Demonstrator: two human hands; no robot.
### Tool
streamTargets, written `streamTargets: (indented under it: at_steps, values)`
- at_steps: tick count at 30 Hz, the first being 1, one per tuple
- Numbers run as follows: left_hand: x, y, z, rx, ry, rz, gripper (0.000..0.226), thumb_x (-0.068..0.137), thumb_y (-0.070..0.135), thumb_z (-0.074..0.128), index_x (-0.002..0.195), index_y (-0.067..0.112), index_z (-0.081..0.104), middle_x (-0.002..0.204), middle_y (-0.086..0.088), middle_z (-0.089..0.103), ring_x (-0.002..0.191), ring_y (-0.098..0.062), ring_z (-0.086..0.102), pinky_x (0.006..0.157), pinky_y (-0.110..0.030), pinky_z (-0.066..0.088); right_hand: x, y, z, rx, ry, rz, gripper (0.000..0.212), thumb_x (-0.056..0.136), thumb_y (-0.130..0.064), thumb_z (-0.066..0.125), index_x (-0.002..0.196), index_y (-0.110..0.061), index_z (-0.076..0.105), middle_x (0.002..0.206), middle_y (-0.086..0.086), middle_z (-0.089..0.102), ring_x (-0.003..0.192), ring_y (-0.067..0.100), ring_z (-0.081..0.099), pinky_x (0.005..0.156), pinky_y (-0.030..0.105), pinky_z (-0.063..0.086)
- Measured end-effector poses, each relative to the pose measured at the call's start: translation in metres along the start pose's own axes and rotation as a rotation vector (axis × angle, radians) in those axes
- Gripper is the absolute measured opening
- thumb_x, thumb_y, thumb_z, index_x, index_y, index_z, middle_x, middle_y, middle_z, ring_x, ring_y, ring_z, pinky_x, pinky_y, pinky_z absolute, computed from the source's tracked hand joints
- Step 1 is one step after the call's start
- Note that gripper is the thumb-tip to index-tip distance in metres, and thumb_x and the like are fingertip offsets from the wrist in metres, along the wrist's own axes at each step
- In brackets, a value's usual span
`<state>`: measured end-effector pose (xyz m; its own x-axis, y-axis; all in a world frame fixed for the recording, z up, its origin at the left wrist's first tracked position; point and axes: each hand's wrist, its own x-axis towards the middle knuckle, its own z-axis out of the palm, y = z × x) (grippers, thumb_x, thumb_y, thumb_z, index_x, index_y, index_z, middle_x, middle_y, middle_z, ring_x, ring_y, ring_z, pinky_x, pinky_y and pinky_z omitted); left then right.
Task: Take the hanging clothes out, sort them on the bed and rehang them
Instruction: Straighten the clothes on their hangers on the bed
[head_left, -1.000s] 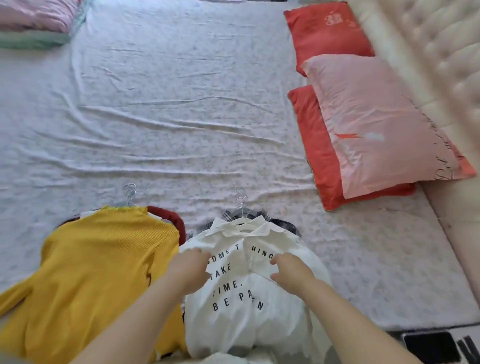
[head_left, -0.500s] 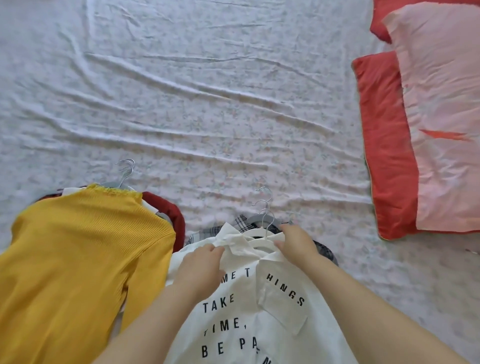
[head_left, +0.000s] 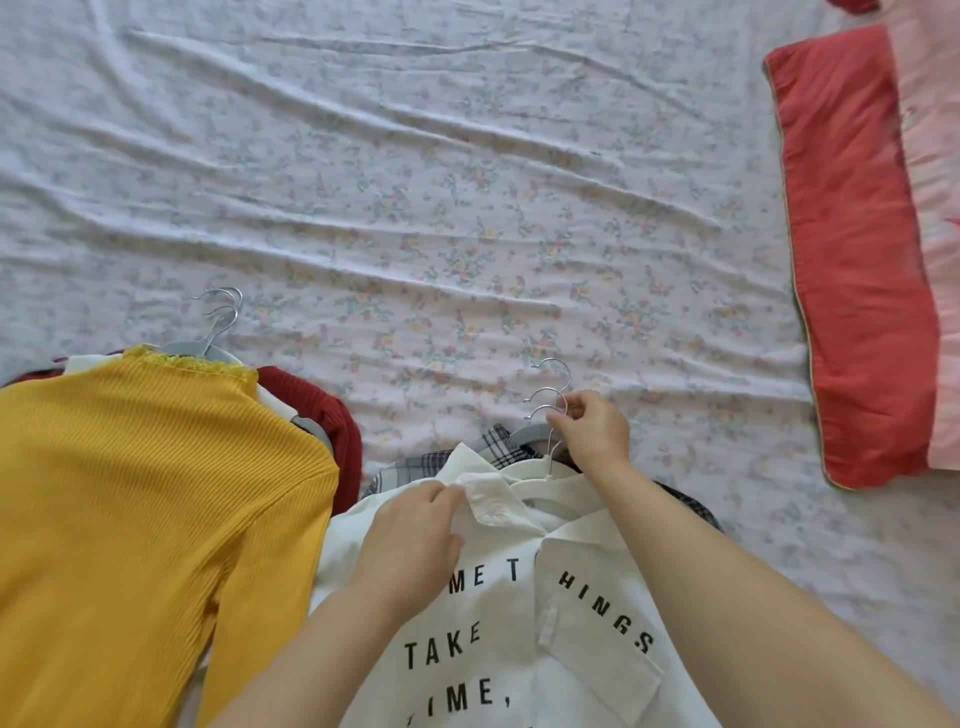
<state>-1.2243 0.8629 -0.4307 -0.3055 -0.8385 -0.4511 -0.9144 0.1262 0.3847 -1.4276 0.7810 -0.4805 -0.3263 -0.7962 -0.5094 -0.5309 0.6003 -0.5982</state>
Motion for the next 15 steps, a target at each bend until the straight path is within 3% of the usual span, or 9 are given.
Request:
streamTargets:
  at_steps: [2, 5, 11, 15]
  values:
    - [0.002, 0.001, -0.002, -0.016, 0.026, 0.014, 0.036, 0.088, 0.027, 0.05, 0.124, 0.023, 0.047, 0.119, 0.007, 0.05, 0.111, -0.014, 0.045, 0.09, -0.027, 0.038, 0.003, -0.007, -0.007, 0.091, 0.035, 0.013, 0.008, 0.08, -0.016, 0.07, 0.079, -0.016, 0.062, 0.076, 0.002, 0.062, 0.073, 0.019, 0.058, 0.072, 0.032, 0.048]
    - [0.009, 0.003, -0.008, -0.04, 0.092, 0.024, 0.037, 0.087, 0.023, 0.052, 0.124, 0.02, 0.049, 0.122, 0.005, 0.051, 0.114, -0.016, 0.045, 0.092, -0.028, 0.037, 0.017, -0.029, -0.021, 0.082, 0.055, -0.034, 0.014, 0.08, -0.016, 0.069, 0.068, -0.018, 0.061, 0.064, 0.001, 0.063, 0.068, 0.019, 0.06, 0.07, 0.031, 0.049]
    - [0.032, 0.0, -0.009, -0.048, 0.153, -0.003, 0.044, 0.088, 0.023, 0.051, 0.132, 0.02, 0.045, 0.127, 0.005, 0.049, 0.115, -0.014, 0.045, 0.091, -0.025, 0.034, 0.033, -0.028, -0.01, 0.047, 0.037, 0.014, 0.008, 0.079, -0.022, 0.071, 0.076, -0.017, 0.066, 0.076, 0.002, 0.065, 0.076, 0.02, 0.061, 0.069, 0.028, 0.044]
    - [0.036, -0.011, -0.001, -0.045, 0.114, -0.033, 0.04, 0.088, 0.023, 0.051, 0.127, 0.019, 0.047, 0.126, 0.003, 0.049, 0.115, -0.016, 0.045, 0.092, -0.029, 0.037, 0.034, -0.018, 0.001, 0.186, 0.046, 0.085, 0.013, 0.077, -0.017, 0.072, 0.088, -0.014, 0.064, 0.091, 0.01, 0.066, 0.086, 0.029, 0.064, 0.079, 0.037, 0.049]
